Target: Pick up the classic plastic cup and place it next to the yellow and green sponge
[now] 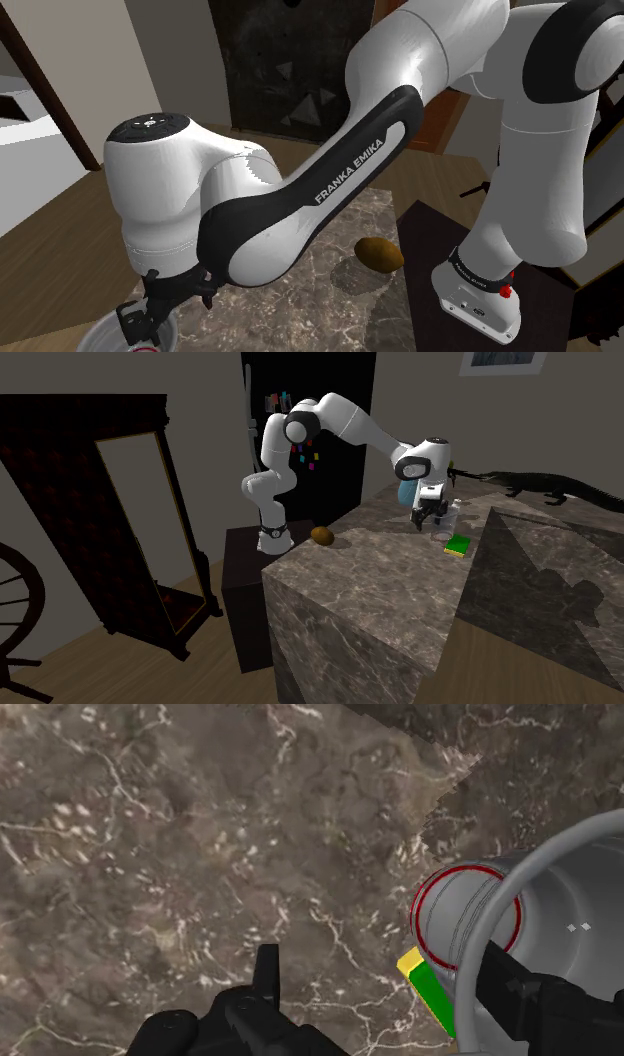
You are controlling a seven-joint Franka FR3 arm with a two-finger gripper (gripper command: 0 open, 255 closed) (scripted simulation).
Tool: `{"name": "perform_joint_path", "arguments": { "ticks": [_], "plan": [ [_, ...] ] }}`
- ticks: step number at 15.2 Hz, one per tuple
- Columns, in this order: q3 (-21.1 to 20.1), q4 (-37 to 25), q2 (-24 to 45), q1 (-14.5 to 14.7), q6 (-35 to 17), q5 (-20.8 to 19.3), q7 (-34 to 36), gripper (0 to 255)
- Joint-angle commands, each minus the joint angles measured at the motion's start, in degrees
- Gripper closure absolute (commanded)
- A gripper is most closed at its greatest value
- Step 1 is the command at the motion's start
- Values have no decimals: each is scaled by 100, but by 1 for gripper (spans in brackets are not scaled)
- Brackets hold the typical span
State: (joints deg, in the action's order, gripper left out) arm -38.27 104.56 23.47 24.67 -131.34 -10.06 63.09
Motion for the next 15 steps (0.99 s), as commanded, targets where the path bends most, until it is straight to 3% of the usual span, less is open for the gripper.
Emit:
{"name": "perform_joint_path", "arguments": {
  "ticks": [1, 3, 7, 15],
  "plan": [
    [0, -1, -1, 0, -1, 0, 0, 0],
    [-1, -1, -2, -1, 0, 1, 0, 0],
    [-178, -161, -458, -229, 546, 345, -217, 0],
    [-176, -161, -457, -227, 545, 345, -217, 0]
  ]
}}
